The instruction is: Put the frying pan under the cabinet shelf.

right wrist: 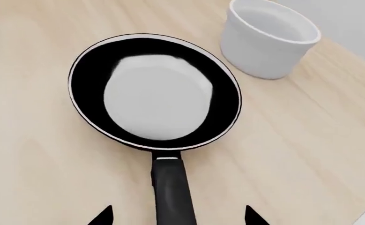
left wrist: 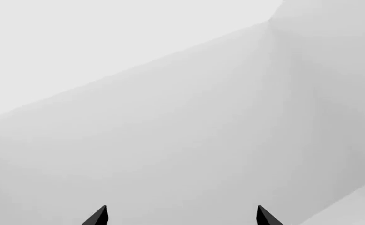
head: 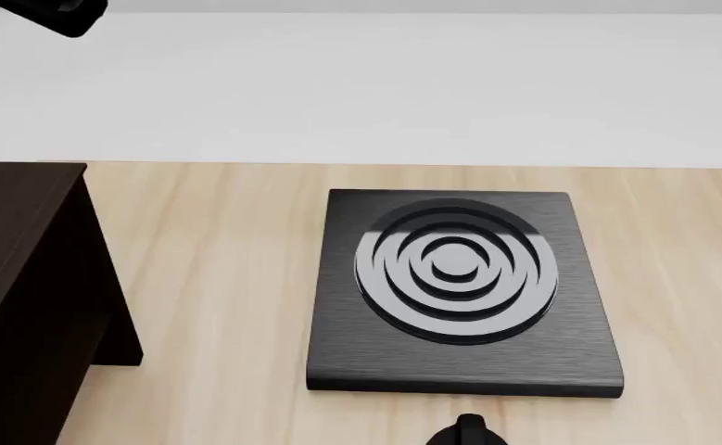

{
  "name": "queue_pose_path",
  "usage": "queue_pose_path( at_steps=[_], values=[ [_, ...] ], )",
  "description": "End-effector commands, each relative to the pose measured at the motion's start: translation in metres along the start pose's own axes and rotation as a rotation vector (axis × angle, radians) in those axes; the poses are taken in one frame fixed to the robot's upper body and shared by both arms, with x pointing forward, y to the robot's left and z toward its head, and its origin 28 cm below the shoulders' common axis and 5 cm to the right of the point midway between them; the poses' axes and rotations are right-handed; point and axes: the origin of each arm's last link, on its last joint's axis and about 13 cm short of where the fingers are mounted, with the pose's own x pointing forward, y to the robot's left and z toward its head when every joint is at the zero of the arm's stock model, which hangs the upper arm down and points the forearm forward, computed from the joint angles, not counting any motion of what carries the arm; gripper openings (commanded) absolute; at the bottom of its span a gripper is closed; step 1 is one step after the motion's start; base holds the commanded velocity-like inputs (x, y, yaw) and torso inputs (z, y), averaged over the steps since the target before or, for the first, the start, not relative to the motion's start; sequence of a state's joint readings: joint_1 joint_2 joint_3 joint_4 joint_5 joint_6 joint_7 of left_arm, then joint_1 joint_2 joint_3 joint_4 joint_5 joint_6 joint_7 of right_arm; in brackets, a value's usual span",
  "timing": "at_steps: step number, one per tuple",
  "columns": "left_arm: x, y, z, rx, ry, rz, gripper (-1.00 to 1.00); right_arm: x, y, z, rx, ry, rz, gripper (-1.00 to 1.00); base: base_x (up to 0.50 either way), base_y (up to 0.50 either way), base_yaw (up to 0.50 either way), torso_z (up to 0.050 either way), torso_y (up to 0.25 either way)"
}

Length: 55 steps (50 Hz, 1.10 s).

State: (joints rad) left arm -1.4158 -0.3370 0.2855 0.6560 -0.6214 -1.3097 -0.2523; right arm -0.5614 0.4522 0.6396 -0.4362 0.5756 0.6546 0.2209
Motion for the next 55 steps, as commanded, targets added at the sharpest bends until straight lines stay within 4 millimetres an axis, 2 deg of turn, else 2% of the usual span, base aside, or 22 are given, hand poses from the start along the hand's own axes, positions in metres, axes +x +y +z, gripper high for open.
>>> queue_pose_path(
  at_steps=[1, 30, 55],
  values=[
    [0.001, -0.001, 0.001, 0.002, -0.003, -0.004, 1.0, 0.002, -0.007, -0.01, 0.018, 0.037, -0.009, 1.0, 0.0, 0.0, 0.0, 0.0, 0.0],
    [0.003, -0.002, 0.002, 0.008, -0.007, -0.006, 1.0, 0.022, -0.002, -0.02, 0.02, 0.093, 0.007, 1.0, 0.0, 0.0, 0.0, 0.0, 0.0],
    [0.005, -0.005, 0.005, 0.027, -0.02, -0.006, 1.0, 0.034, -0.002, -0.039, 0.051, 0.156, 0.02, 1.0, 0.0, 0.0, 0.0, 0.0, 0.0]
  ],
)
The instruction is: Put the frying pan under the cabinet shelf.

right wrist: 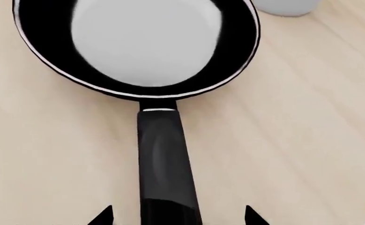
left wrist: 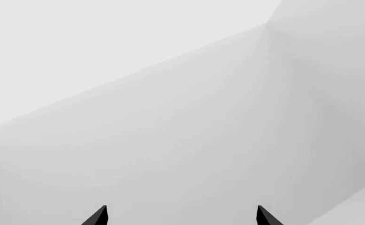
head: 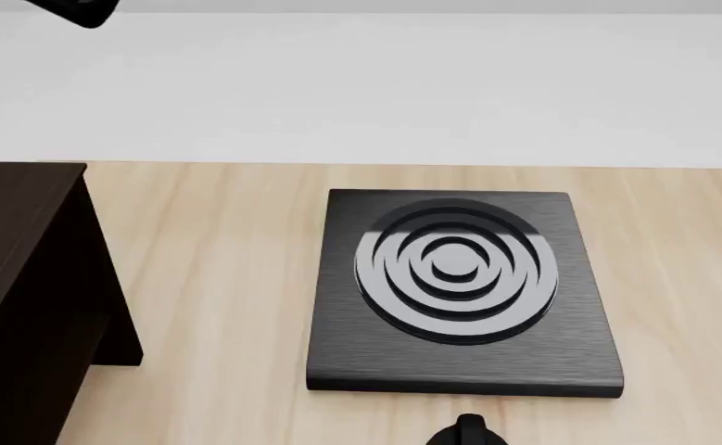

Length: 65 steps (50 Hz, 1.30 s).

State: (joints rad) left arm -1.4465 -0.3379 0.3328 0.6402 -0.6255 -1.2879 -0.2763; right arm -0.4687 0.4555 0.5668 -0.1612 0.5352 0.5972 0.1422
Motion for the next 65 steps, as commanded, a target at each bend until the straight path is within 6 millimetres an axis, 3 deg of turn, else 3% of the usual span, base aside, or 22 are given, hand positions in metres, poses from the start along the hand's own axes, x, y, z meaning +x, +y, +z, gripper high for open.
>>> queue_pose_path(
  at_steps=[1, 4, 5, 19, 40, 52, 65],
  values=[
    [0.001, -0.002, 0.001, 0.0, -0.003, -0.004, 1.0, 0.008, 0.002, -0.005, 0.005, 0.027, 0.024, 1.0, 0.0, 0.0, 0.0, 0.0, 0.0],
    [0.001, -0.001, 0.002, -0.002, -0.006, -0.004, 1.0, 0.008, 0.003, -0.002, -0.005, 0.011, 0.023, 1.0, 0.0, 0.0, 0.0, 0.0, 0.0],
    [0.0, -0.001, 0.004, 0.0, -0.008, -0.004, 1.0, 0.006, 0.005, 0.001, -0.01, 0.003, 0.043, -1.0, 0.0, 0.0, 0.0, 0.0, 0.0],
    [-0.004, 0.006, 0.025, 0.008, -0.057, 0.014, 1.0, -0.009, 0.003, 0.02, -0.016, -0.056, 0.045, -1.0, 0.0, 0.0, 0.0, 0.0, 0.0],
    [-0.018, 0.02, 0.052, 0.033, -0.105, 0.061, 1.0, -0.05, 0.019, 0.095, -0.139, -0.26, 0.09, -1.0, 0.0, 0.0, 0.0, 0.0, 0.001],
    [-0.021, 0.024, 0.062, 0.04, -0.106, 0.071, 1.0, -0.067, 0.023, 0.114, -0.185, -0.324, 0.11, -1.0, 0.0, 0.0, 0.0, 0.0, 0.002],
    [-0.021, 0.028, 0.066, 0.049, -0.109, 0.084, 1.0, -0.096, 0.027, 0.147, -0.265, -0.412, 0.138, -1.0, 0.0, 0.0, 0.0, 0.0, 0.001]
  ],
)
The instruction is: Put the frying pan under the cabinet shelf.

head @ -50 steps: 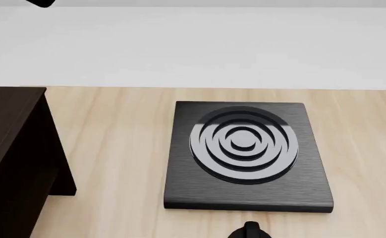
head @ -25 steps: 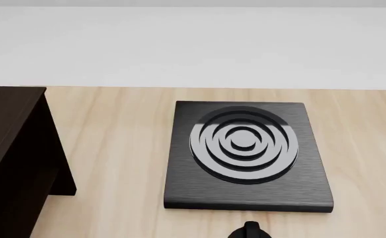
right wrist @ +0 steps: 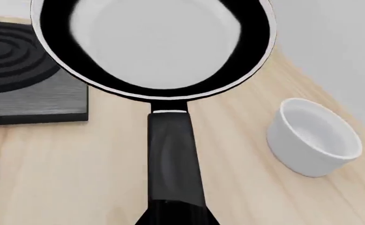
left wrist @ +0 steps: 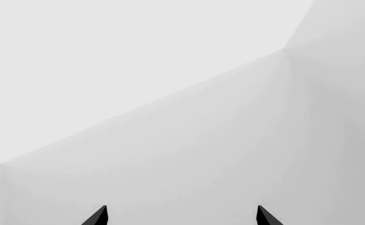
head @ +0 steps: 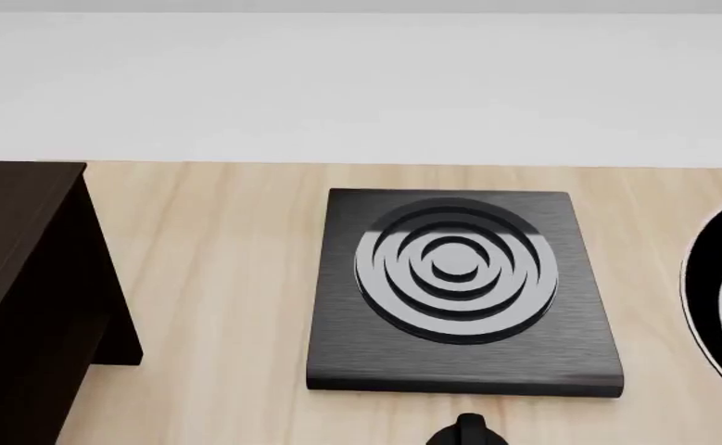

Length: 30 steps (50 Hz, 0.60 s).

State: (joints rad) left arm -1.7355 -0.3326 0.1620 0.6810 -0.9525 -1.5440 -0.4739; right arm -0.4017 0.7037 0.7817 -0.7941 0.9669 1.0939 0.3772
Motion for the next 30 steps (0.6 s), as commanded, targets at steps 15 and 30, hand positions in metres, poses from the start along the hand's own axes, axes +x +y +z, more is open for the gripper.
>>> queue_pose_path(
  at_steps=[15, 30],
  values=[
    [-0.004, 0.011, 0.01, 0.016, -0.005, 0.03, 1.0, -0.028, 0.008, 0.077, -0.193, -0.206, 0.039, -1.0, 0.0, 0.0, 0.0, 0.001, 0.001],
    [-0.005, 0.013, 0.014, 0.008, -0.01, 0.034, 1.0, -0.044, 0.015, 0.109, -0.294, -0.252, 0.086, -1.0, 0.0, 0.0, 0.0, 0.0, 0.001]
  ],
)
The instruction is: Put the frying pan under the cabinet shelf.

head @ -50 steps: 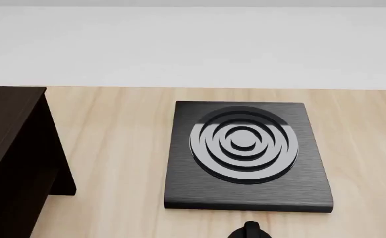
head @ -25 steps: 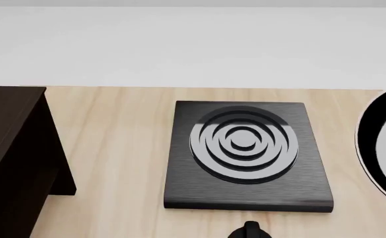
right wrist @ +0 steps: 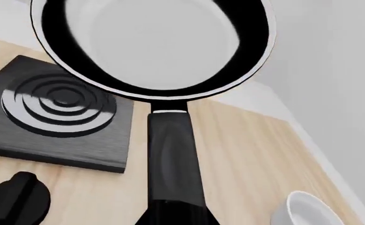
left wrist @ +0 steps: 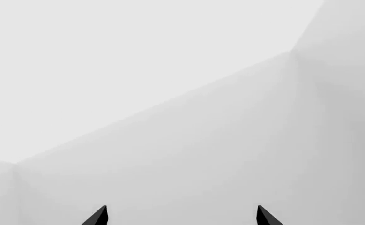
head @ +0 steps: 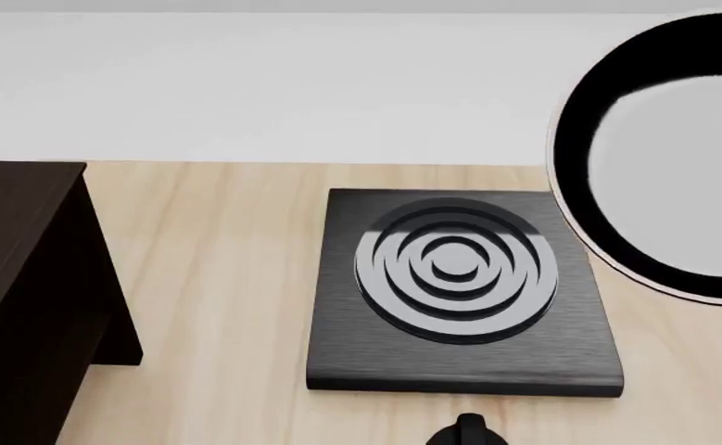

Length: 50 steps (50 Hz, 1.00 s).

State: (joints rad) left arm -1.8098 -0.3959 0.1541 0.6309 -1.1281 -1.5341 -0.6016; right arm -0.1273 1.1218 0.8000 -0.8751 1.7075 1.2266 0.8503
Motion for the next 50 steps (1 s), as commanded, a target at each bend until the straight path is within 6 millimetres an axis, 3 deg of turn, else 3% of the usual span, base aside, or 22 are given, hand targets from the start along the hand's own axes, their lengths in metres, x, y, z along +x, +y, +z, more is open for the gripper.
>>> queue_pose_path(
  at_steps=[1, 6, 15, 16, 18, 19, 20, 21, 22, 23, 25, 26, 28, 30, 50],
  values=[
    [0.0, 0.002, 0.003, -0.004, -0.004, 0.003, 1.0, -0.007, -0.003, 0.033, -0.112, -0.081, -0.027, -1.0, 0.0, 0.0, 0.0, 0.0, 0.0],
    [0.0, 0.003, 0.006, -0.006, -0.012, 0.007, 1.0, -0.008, 0.001, 0.051, -0.177, -0.095, 0.013, -1.0, 0.0, 0.0, 0.0, 0.0, 0.0],
    [-0.002, 0.004, 0.007, -0.016, -0.017, 0.005, 1.0, -0.006, -0.005, 0.051, -0.268, -0.095, 0.09, -1.0, 0.0, 0.0, 0.0, 0.001, 0.001],
    [-0.002, 0.004, 0.007, -0.016, -0.017, 0.007, 1.0, 0.002, -0.007, 0.033, -0.119, 0.104, 0.059, -1.0, 0.0, 0.0, 0.0, 0.0, 0.0],
    [-0.002, 0.005, 0.006, -0.014, -0.016, 0.009, 1.0, 0.04, 0.023, 0.046, 0.236, -0.257, 0.312, -1.0, 0.0, 0.0, 0.0, 0.0, 0.0],
    [-0.002, 0.005, 0.007, -0.013, -0.016, 0.009, 1.0, 0.053, 0.047, 0.045, 0.117, -0.29, 0.477, -1.0, 0.0, 0.0, 0.0, 0.0, 0.01],
    [-0.002, 0.005, 0.007, -0.013, -0.017, 0.01, 1.0, 0.063, 0.043, 0.068, 0.308, -0.581, 0.485, -1.0, 0.0, 0.0, 0.0, 0.0, 0.0],
    [-0.002, 0.005, 0.007, -0.013, -0.018, 0.01, 1.0, 0.073, 0.061, 0.069, 0.351, -0.672, 0.585, -1.0, 0.0, 0.0, 0.0, 0.0, 0.0],
    [-0.002, 0.005, 0.006, -0.016, -0.019, 0.01, 1.0, 0.077, 0.091, 0.084, 0.18, -0.688, 0.757, -1.0, 0.0, 0.0, 0.0, 0.0, 0.0],
    [-0.001, 0.005, 0.006, -0.015, -0.018, 0.008, 1.0, 0.079, 0.08, 0.086, 0.004, -0.475, 0.698, -1.0, 0.0, 0.0, 0.0, 0.0, 0.0],
    [-0.001, 0.004, 0.005, -0.017, -0.018, 0.007, 1.0, 0.064, 0.036, 0.078, -0.345, -0.115, 0.425, -1.0, 0.0, 0.0, 0.0, 0.0, 0.005],
    [-0.001, 0.005, 0.005, -0.017, -0.017, 0.008, 1.0, 0.053, 0.026, 0.081, -0.393, -0.07, 0.339, -1.0, 0.0, 0.0, 0.0, 0.0, 0.0],
    [-0.001, 0.005, 0.004, -0.018, -0.017, 0.008, 1.0, 0.026, 0.027, 0.105, -0.399, -0.161, 0.257, -1.0, 0.0, 0.0, 0.0, 0.0, 0.0],
    [-0.002, 0.005, 0.004, -0.019, -0.016, 0.009, 1.0, 0.01, 0.03, 0.104, -0.39, -0.131, 0.217, -1.0, 0.0, 0.0, 0.0, 0.005, 0.0],
    [-0.003, 0.005, 0.004, -0.015, -0.016, 0.01, 1.0, 0.007, 0.047, 0.117, -0.456, -0.151, 0.354, -1.0, 0.0, 0.0, 0.0, 0.0, 0.002]
  ],
)
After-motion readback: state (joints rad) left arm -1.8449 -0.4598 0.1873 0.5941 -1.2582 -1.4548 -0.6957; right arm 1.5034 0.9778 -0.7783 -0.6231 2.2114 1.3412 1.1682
